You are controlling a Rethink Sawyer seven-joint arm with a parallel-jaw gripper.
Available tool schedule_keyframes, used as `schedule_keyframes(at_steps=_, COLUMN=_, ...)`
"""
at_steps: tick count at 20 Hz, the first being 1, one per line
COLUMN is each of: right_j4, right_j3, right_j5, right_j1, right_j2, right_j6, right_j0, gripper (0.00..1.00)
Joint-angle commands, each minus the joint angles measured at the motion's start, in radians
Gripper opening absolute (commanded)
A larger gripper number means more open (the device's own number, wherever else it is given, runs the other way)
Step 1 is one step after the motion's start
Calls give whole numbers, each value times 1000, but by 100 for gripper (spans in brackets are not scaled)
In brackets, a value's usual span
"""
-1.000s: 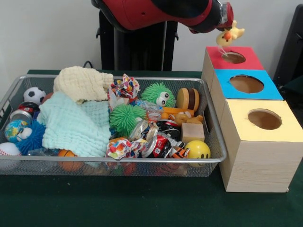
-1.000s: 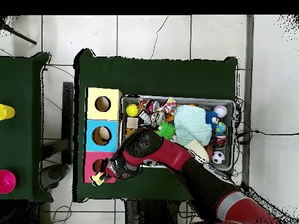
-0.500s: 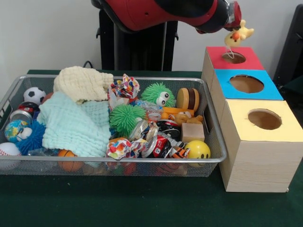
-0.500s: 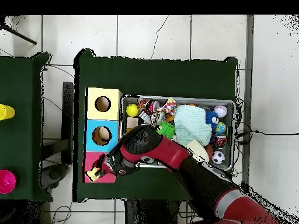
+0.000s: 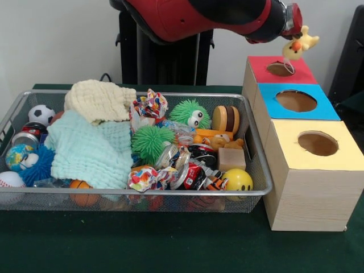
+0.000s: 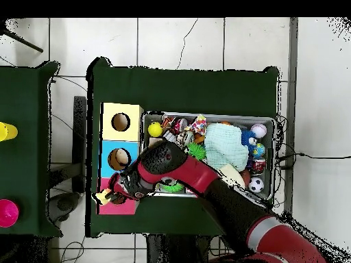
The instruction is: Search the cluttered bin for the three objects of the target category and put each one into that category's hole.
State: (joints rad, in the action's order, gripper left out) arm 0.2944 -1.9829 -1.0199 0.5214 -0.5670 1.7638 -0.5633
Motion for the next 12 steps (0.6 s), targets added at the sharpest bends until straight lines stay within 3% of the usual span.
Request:
schedule_keyframes(at_steps=1, right_j4=23, right_j3=149, right_j5=31, right_j1=-84, right_j2=-35, right_j6=11, right_j0=2, gripper=0)
schedule_keyframes(at_steps=7, right_j4=-7, right_j3=157, right_j5=12, right_j1=-92, right_j2=-25, right_j6=-3, right_j0=-10, gripper=0)
schedule_keyframes(at_steps=12, right_j4=-107, right_j3=198, right_j5=-61, right_j1=-100, right_j2=23, right_j6=-36, right_j0=-16, gripper=0)
